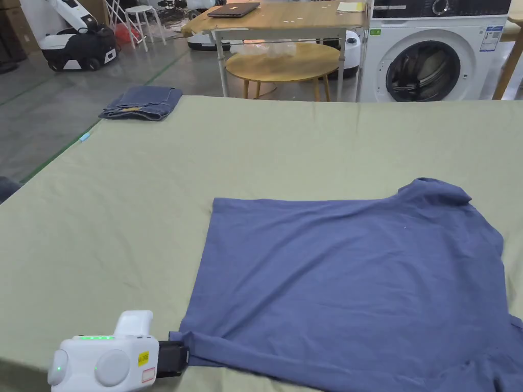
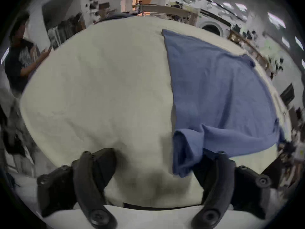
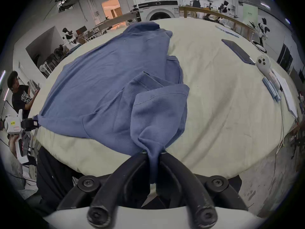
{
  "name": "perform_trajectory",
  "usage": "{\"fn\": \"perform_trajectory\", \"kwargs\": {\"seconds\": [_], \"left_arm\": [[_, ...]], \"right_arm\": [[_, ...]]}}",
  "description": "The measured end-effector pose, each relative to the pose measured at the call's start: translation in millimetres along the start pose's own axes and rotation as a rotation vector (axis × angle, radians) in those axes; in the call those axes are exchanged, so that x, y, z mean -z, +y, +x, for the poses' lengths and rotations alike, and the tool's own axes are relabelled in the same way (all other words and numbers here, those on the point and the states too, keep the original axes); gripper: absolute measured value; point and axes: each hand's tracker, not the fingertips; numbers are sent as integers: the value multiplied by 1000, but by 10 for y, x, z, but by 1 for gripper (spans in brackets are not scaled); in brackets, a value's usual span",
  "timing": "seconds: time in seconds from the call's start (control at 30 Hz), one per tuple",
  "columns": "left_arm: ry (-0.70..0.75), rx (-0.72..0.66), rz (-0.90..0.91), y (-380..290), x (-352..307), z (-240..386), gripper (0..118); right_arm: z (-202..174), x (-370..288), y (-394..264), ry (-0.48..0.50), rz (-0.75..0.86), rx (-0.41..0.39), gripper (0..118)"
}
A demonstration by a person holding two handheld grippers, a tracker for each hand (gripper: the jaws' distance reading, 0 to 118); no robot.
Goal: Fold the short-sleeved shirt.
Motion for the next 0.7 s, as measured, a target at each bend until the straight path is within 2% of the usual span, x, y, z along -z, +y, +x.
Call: {"fn": "perform_trajectory", "kwargs": {"seconds": [0.03,0.07,0.1,0.13,0.17,0.2,0.27,0.5,0.7], "left_arm": [[7,6,14,-2,-35,47,68],[1,-12,47,-5,-84,50,38],[-10,-22,56,6,-143,53,0],[-38,-24,66,24,-185,67,0],[-132,-31,60,58,-238,92,0],[-60,8,52,74,-234,171,0],[-66,77,38,79,-187,250,0],[-88,12,72,299,-366,97,0],[-82,48,114,872,-304,72,0]], "right_arm": [[-1,-7,-3,-1,0,-1,2],[-6,-26,-9,-3,1,-3,2],[-13,-46,-18,-6,3,-10,2],[-51,-45,-10,-11,5,-16,2],[-62,-62,-15,-12,7,-19,2],[-71,-79,-17,-15,10,-22,2],[-54,-77,-3,-19,16,-20,2],[-79,-408,302,-11,58,-52,2],[-179,-383,1067,0,80,-133,2]]}}
